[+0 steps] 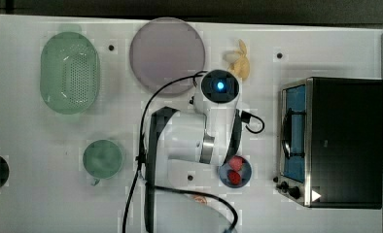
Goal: Pick Ketchup from oven and place it on table.
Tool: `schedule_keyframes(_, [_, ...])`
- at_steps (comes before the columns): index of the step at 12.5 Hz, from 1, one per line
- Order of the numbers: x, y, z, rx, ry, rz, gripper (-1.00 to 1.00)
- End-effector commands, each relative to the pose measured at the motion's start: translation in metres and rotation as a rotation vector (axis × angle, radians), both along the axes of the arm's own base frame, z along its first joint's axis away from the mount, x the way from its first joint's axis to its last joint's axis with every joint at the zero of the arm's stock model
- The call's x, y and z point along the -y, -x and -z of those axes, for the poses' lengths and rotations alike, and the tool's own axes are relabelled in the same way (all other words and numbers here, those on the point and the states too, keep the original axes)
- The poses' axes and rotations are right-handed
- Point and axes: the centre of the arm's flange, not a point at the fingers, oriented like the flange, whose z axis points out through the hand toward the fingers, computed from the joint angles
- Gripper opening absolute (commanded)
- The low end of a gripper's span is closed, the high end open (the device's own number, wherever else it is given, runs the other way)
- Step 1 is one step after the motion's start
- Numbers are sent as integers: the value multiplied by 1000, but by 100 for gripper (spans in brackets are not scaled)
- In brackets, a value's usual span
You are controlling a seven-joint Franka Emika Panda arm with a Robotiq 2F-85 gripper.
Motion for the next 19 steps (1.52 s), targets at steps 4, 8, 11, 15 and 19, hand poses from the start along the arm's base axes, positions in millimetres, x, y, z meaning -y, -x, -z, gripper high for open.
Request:
schedule_keyframes(4, [-20,13,56,-1,47,-1,93])
schedule_keyframes(8, [-19,-5,-1,99,25,9,100])
schedule_keyframes(11, [-20,-30,-110,212,-17,9,100])
schedule_keyframes(15, [-23,-34,-255,195,-63,-9,100])
schedule_keyframes(19, [-17,-22,-334,104,-36,-22,100])
